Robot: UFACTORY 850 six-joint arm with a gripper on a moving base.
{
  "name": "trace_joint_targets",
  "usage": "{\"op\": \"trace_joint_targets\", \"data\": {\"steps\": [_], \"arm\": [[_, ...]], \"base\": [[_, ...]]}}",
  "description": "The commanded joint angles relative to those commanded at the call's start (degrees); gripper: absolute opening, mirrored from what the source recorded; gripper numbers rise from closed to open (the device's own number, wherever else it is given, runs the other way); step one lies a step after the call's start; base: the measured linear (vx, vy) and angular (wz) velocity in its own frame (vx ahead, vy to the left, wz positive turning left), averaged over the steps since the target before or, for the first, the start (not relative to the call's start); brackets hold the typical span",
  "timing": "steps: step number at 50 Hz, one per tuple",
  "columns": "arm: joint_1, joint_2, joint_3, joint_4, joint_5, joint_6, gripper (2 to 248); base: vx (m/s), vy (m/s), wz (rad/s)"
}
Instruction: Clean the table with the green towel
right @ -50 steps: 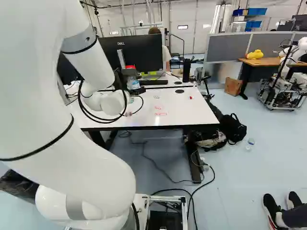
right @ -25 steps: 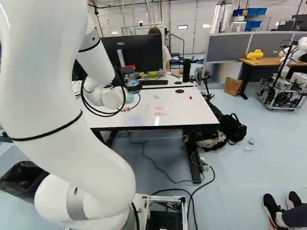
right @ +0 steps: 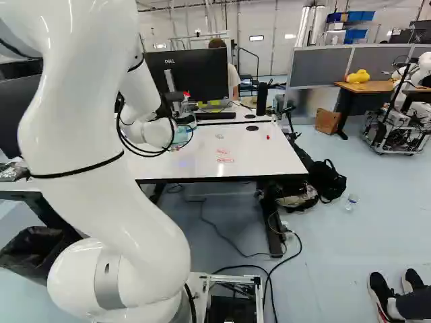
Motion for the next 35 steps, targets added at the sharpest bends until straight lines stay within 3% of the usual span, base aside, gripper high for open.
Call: {"op": "trace_joint_targets", "data": {"steps": [21,35], "arm": [[2.47,-4.69,-5.5,0.34,-4.41,0.0,247],[2.79,-8.48,-10.1,1.04,-9.18,0.0,247]], "base": [[0.0,0.0,0.0],[0.0,0.0,0.0]]}}
